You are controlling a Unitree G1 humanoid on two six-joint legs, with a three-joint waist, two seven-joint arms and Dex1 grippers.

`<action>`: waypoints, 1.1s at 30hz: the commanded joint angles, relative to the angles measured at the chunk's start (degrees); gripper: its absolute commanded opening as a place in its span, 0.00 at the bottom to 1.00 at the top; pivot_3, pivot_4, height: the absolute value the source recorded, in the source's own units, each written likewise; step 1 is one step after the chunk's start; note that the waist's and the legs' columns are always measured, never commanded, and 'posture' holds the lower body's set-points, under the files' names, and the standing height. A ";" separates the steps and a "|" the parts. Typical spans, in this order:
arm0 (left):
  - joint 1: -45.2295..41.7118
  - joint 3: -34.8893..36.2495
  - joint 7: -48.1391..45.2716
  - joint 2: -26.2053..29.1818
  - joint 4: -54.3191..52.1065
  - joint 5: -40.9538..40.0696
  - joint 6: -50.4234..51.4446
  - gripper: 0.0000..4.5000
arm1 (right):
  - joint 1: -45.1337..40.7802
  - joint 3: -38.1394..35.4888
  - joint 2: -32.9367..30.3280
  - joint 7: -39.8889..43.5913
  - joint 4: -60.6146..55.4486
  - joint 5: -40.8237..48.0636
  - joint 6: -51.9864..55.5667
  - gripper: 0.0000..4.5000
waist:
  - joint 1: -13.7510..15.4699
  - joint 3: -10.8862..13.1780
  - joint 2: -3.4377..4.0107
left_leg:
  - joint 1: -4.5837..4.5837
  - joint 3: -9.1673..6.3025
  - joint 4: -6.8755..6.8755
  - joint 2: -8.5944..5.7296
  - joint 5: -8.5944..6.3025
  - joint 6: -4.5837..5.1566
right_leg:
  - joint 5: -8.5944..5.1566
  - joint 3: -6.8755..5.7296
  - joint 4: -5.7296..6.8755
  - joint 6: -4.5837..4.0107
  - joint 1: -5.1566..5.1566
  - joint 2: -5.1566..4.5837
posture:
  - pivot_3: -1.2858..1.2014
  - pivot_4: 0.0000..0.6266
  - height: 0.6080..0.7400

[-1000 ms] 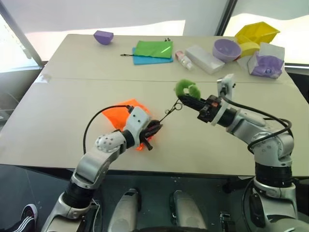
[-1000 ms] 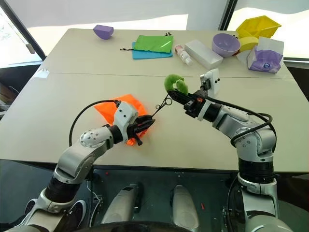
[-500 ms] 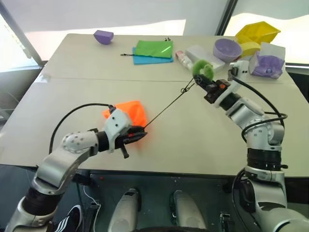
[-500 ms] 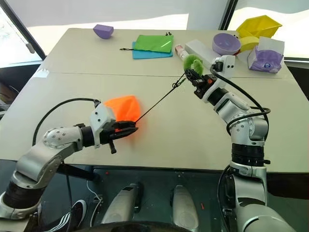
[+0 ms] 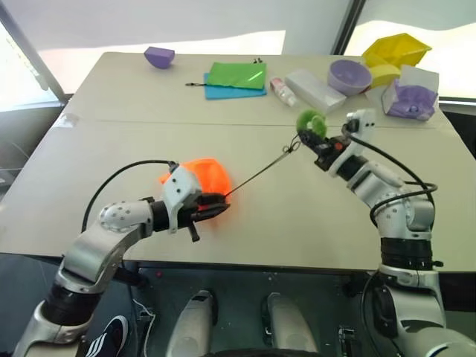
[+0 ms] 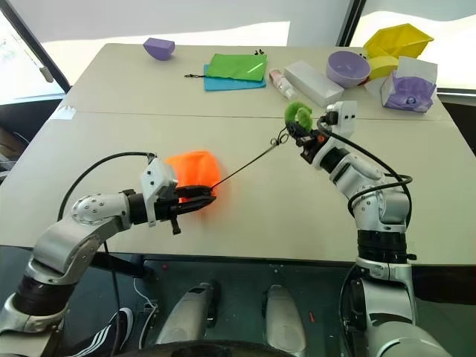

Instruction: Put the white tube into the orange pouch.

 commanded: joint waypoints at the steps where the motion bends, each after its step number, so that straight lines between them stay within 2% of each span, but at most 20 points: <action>1: -2.22 4.25 2.83 -2.07 0.66 -0.82 -1.71 0.67 | 1.69 1.48 -1.75 2.98 -5.15 0.22 1.17 0.55 | 0.03 -0.01 0.02 | 0.03 0.01 0.00 0.01 0.00 0.01 | 0.00 0.00 0.03 0.00 0.00 0.01 | 0.52 0.24 1.00; 3: -2.82 8.91 2.64 -2.40 1.63 -4.29 -0.75 0.90 | 4.14 4.64 -6.27 7.17 -6.91 -2.49 1.27 0.77 | 0.11 -0.01 0.02 | 0.05 -0.03 0.00 0.02 0.01 0.02 | 0.00 -0.02 0.08 0.00 0.00 0.04 | 0.52 0.24 1.00; 5: -2.99 12.71 1.74 -1.49 2.72 -6.71 -0.28 0.91 | 6.82 7.81 -12.42 13.60 -8.86 -3.85 1.84 0.99 | 0.15 -0.01 0.02 | 0.05 -0.03 0.00 0.02 0.01 0.02 | -0.01 -0.02 0.07 -0.01 0.00 0.04 | 0.52 0.24 1.00; 9: -2.85 18.63 0.60 0.89 5.43 -9.29 -0.66 0.91 | 9.75 7.58 -21.33 24.48 -9.28 -4.21 -0.82 0.99 | 0.19 -0.01 0.01 | 0.00 0.03 0.01 -0.01 0.01 0.02 | -0.01 -0.03 -0.05 0.00 0.02 -0.03 | 0.52 0.24 1.00; 12: -1.88 22.25 0.75 2.17 8.22 -9.11 -2.52 0.91 | 8.56 4.84 -23.35 27.41 -6.60 -3.79 -2.43 0.99 | 0.08 -0.01 0.01 | 0.03 0.06 0.04 0.00 0.01 0.02 | -0.01 -0.03 -0.08 -0.01 0.06 -0.04 | 0.52 0.24 1.00; 15: -0.36 25.25 1.88 2.02 11.04 -9.26 -3.40 0.91 | 7.98 3.40 -23.02 28.83 -5.90 -2.89 -2.31 0.99 | 0.29 -0.01 0.01 | 0.09 0.04 0.05 0.02 0.01 0.02 | 0.00 -0.03 -0.08 -0.05 0.13 -0.03 | 0.52 0.24 1.00; 18: 5.86 27.64 1.20 3.57 13.99 -4.86 -8.70 0.91 | 11.75 3.60 -22.13 29.38 -8.16 -4.19 -4.32 0.99 | 0.25 -0.02 -0.01 | 0.10 0.06 0.02 0.03 0.01 0.02 | -0.01 -0.01 -0.11 -0.05 0.13 -0.06 | 0.52 0.24 1.00; 22: 10.43 30.33 2.19 3.73 16.92 -2.91 -13.10 0.91 | 16.35 2.52 -22.01 30.64 -10.75 -3.41 -5.16 0.99 | 0.57 -0.02 -0.01 | -0.05 0.04 -0.11 0.04 0.00 0.03 | 0.00 -0.02 -0.19 -0.03 -0.02 -0.12 | 0.52 0.24 1.00; 25: 11.22 32.65 3.05 3.38 21.01 -2.90 -14.90 0.91 | 17.73 1.67 -21.16 30.73 -12.18 -1.76 -4.44 0.99 | 0.70 -0.02 -0.02 | -0.06 0.00 -0.04 0.06 0.01 0.02 | -0.03 -0.02 -0.22 -0.08 0.03 -0.19 | 0.52 0.24 1.00; 28: 10.69 34.24 3.78 2.81 25.23 -3.05 -17.09 0.91 | 18.63 2.32 -19.78 30.93 -10.76 -4.13 -8.56 0.99 | 0.57 -0.05 -0.07 | 0.02 0.02 0.02 0.07 0.01 0.02 | -0.08 -0.01 -0.27 -0.28 0.15 -0.21 | 0.52 0.24 1.00; 33: 10.56 33.18 3.36 2.34 28.20 -2.14 -20.47 0.91 | 18.83 4.20 -18.26 31.30 -7.34 -7.93 -13.17 0.99 | 0.53 -0.05 -0.08 | 0.03 0.01 0.05 0.08 0.02 0.04 | -0.04 0.00 -0.31 -0.33 0.16 -0.25 | 0.52 0.24 1.00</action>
